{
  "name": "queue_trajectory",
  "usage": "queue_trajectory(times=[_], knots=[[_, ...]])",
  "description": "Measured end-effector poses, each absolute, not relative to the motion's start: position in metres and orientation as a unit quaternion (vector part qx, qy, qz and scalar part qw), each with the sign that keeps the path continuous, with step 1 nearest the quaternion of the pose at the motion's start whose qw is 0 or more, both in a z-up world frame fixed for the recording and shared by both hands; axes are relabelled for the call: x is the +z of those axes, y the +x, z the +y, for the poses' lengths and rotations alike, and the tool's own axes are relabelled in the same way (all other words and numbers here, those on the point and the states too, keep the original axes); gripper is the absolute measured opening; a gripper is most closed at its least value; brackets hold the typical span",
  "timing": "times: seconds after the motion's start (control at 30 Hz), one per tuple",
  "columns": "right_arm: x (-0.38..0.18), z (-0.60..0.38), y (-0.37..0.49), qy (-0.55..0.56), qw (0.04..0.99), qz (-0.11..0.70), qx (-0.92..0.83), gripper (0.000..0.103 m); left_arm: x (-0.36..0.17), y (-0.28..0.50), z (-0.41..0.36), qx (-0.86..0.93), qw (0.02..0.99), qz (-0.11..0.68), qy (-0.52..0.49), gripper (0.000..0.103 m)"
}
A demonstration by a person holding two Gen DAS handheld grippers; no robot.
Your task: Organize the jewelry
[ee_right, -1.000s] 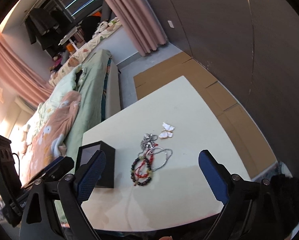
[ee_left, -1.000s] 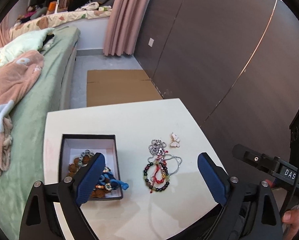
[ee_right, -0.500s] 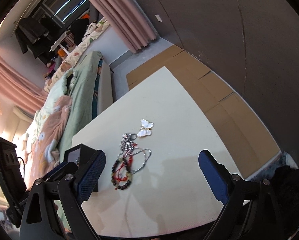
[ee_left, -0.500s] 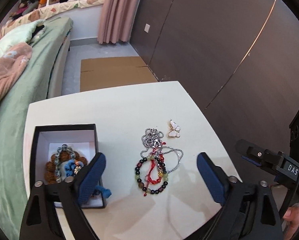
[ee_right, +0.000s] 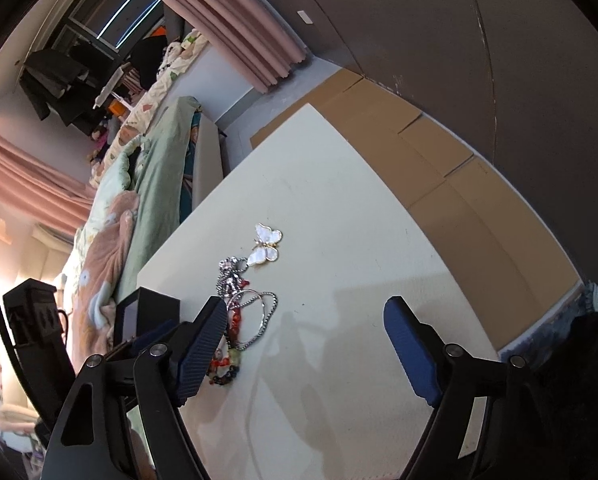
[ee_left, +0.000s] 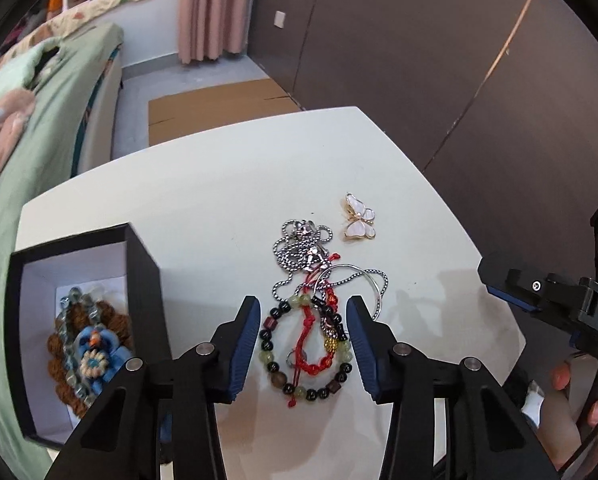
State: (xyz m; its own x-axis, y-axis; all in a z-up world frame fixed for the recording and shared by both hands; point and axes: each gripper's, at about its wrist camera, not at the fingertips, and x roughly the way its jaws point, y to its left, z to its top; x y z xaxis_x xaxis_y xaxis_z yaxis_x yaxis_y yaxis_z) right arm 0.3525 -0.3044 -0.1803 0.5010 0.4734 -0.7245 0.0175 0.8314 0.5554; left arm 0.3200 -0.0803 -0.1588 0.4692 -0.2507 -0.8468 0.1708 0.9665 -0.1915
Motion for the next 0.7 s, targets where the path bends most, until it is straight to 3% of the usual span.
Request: queue_trajectory(times=[0.13,0.3,0.7], knots=[[-0.185,-0.305,0.353,0.256,0.826,0.483,0.137,0.082,-0.165,0.326,-0.085,-0.110,0.854,0.509,-0.007,0.039],[-0.188,-0.308,0.353,0.259,0.825,0.483,0.136,0.082,-0.174,0.328,-0.083,-0.107,0.841,0.529,0.031,0.016],[-0.192,-0.308,0.352,0.259,0.821,0.488,0.141,0.082,-0.185,0.336,-0.092,-0.106,0.834,0.537,0.068,0.014]])
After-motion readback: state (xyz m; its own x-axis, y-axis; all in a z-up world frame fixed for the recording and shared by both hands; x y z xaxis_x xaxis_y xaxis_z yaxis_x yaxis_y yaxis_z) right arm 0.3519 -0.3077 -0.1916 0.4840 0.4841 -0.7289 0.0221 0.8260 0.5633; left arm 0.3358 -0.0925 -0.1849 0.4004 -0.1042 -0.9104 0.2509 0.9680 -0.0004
